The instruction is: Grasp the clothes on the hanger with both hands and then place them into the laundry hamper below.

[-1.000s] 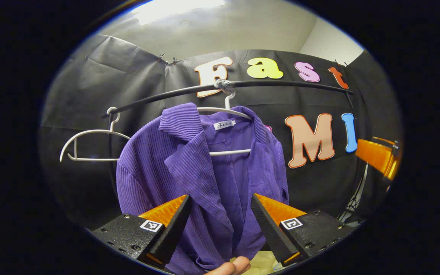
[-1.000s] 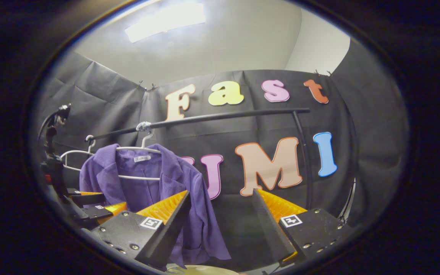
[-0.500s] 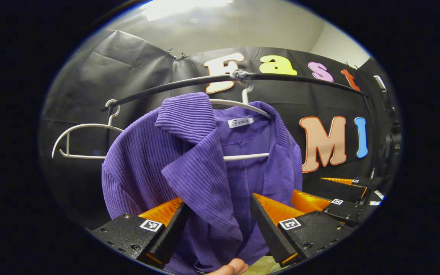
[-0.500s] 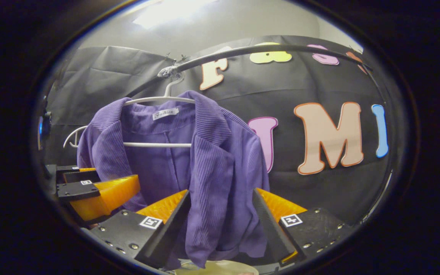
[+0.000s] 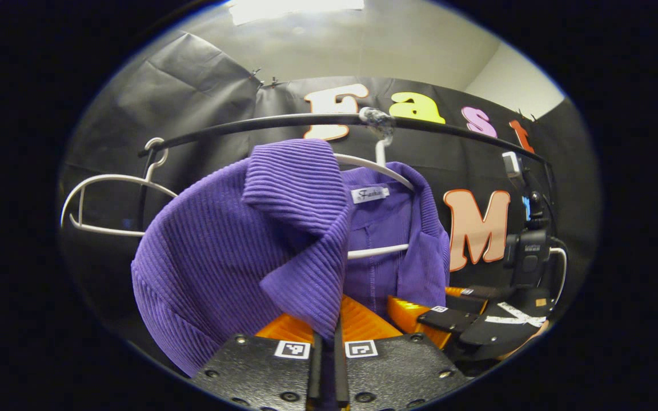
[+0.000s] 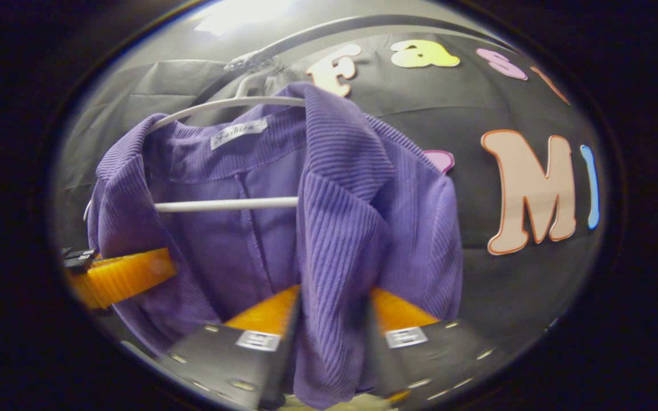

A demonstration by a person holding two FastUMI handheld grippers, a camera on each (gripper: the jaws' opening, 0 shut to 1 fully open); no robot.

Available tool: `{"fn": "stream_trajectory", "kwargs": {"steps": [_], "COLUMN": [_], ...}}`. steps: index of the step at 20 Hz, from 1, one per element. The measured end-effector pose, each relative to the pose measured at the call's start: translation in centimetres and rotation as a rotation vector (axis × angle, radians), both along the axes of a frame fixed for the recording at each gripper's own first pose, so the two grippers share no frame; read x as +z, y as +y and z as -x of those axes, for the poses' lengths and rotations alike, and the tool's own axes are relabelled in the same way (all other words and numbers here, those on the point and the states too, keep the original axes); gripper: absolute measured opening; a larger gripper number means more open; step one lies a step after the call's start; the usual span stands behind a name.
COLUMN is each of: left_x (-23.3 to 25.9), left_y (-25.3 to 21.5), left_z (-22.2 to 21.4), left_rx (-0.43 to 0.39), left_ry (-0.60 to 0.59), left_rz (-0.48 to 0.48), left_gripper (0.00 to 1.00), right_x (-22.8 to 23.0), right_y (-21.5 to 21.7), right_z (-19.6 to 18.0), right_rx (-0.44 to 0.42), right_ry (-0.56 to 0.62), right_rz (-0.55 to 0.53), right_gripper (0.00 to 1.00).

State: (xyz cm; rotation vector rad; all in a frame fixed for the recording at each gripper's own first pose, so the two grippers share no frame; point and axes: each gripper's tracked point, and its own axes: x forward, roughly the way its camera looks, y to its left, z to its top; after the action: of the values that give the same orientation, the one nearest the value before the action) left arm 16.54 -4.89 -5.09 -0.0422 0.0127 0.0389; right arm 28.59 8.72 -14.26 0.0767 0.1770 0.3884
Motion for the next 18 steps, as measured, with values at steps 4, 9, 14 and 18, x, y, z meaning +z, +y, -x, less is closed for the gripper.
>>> {"fn": "stream_trajectory", "kwargs": {"steps": [4, 9, 14, 18], "left_x": [1.2, 3.5, 5.7, 6.2], "left_y": [-1.1, 0.7, 1.7, 3.6], "left_z": [3.6, 7.5, 11.7, 13.2], "left_rx": [-0.169, -0.225, -0.346, -0.343], "left_ry": [0.028, 0.015, 0.025, 0.038], "left_rz": [0.003, 0.033, 0.044, 0.002], "left_gripper": [0.02, 0.02, 0.02, 0.02], "right_x": [1.7, 2.4, 4.7, 6.0], "right_y": [0.5, -1.6, -2.9, -5.7], "right_z": [2.0, 4.1, 6.8, 7.2], "right_rx": [0.086, 0.045, 0.003, -0.108], "right_ry": [-0.015, 0.006, -0.047, -0.100], "right_rz": [-0.024, -0.018, -0.003, 0.016], "right_gripper": [0.04, 0.04, 0.04, 0.04]}}
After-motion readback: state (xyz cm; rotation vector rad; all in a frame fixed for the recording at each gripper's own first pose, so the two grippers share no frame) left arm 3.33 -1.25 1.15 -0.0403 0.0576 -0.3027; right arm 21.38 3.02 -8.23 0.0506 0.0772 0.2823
